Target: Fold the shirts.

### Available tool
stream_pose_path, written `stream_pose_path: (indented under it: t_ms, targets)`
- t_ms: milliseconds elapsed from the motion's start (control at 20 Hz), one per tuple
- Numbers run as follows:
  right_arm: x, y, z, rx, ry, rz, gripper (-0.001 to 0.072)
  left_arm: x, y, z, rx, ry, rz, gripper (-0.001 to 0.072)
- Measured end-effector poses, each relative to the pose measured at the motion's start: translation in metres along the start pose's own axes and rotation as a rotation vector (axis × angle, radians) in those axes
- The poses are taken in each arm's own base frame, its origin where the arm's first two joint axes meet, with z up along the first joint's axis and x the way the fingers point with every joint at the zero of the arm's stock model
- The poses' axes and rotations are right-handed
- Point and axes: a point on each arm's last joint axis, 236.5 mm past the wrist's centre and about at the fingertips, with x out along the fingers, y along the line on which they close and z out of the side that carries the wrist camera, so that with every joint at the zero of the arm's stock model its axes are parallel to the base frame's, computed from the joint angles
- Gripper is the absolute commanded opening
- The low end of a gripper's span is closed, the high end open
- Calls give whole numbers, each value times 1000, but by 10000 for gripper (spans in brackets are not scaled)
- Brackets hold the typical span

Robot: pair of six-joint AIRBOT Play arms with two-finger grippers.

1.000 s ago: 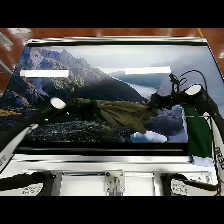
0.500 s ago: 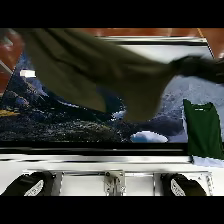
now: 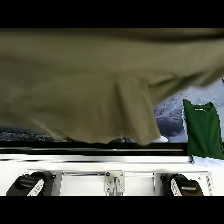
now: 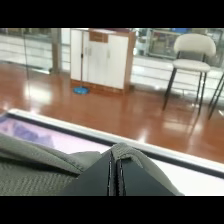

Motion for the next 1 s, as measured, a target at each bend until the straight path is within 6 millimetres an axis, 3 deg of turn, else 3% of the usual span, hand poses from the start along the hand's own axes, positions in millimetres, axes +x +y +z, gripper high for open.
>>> stream_pose_path:
  t_ms: [200,450,600,700,850,1000]
  targets:
    - [-1,-5,-55,16,236,-11,60,3,31,-64,-56,240,109,44]
    - [40,-21,-172,137,640,39,60,26,104,-188,-199,612,326,45]
    - [90,-40,-265,255,831,42,60,55,146,-250,-281,709,430,44]
    - [135,-54,-315,340,853,27,60,84,174,-274,-334,702,484,45]
    - [208,-70,-368,532,755,-12,60,127,219,-304,-403,680,559,45]
    - [257,-81,-412,670,673,-80,60,160,259,-354,-489,737,615,45]
